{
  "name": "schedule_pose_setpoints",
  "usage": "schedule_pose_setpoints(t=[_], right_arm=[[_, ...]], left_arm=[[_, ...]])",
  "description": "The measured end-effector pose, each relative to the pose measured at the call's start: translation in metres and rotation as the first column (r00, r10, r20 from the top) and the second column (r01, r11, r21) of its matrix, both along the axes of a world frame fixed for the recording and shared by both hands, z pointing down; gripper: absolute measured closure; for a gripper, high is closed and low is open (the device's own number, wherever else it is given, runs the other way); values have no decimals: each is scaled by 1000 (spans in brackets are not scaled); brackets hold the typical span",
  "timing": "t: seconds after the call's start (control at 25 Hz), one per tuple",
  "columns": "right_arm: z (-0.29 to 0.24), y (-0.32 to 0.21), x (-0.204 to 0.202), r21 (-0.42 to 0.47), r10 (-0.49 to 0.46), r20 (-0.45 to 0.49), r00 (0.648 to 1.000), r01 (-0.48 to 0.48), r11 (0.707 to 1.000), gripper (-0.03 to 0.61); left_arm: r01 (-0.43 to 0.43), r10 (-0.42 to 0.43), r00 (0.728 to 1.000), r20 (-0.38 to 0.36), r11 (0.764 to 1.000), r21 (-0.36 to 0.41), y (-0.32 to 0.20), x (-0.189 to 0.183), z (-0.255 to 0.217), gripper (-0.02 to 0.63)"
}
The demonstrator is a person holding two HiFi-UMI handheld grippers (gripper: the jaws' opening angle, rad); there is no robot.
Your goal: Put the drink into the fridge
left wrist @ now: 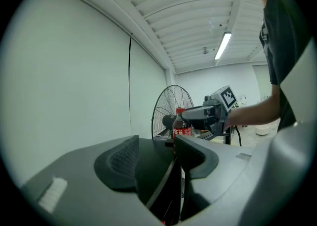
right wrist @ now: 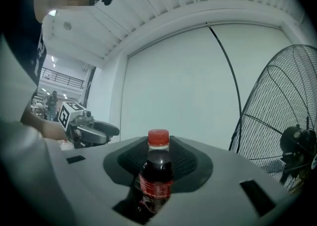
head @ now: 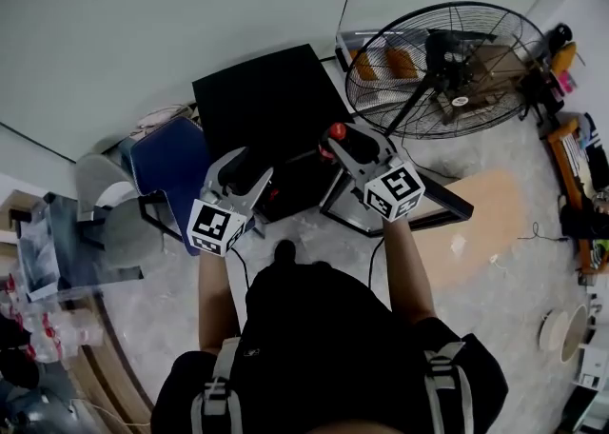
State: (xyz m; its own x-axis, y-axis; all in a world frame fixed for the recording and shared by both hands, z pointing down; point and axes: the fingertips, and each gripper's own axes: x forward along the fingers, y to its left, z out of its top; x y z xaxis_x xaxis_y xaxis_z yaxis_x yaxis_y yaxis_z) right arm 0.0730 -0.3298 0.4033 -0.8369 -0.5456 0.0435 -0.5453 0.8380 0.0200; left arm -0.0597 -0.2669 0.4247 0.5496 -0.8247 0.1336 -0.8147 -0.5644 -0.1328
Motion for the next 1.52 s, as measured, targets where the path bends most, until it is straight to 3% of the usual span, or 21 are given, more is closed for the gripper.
schedule_pose_setpoints(t=[0.52,0.72,1.12,1.52], right_arm=[[34,47,25,-32,-88,-35,995,87,996,446],[54,58,29,-52,-58,-39,998,56,997,446],[90,62,13,-85,71,-77,994,-78,993,446],[123,65,-3,-92,216,-86,973,-223,970,446]], left_arm=[[125,-125,992,-12,992,-21,62,26,13,393],[123,-123,992,1,991,-53,76,25,25,393],[13,-10,1000,29,996,-87,67,-5,35,393],[-112,116,993,36,989,-99,63,-36,45,393]])
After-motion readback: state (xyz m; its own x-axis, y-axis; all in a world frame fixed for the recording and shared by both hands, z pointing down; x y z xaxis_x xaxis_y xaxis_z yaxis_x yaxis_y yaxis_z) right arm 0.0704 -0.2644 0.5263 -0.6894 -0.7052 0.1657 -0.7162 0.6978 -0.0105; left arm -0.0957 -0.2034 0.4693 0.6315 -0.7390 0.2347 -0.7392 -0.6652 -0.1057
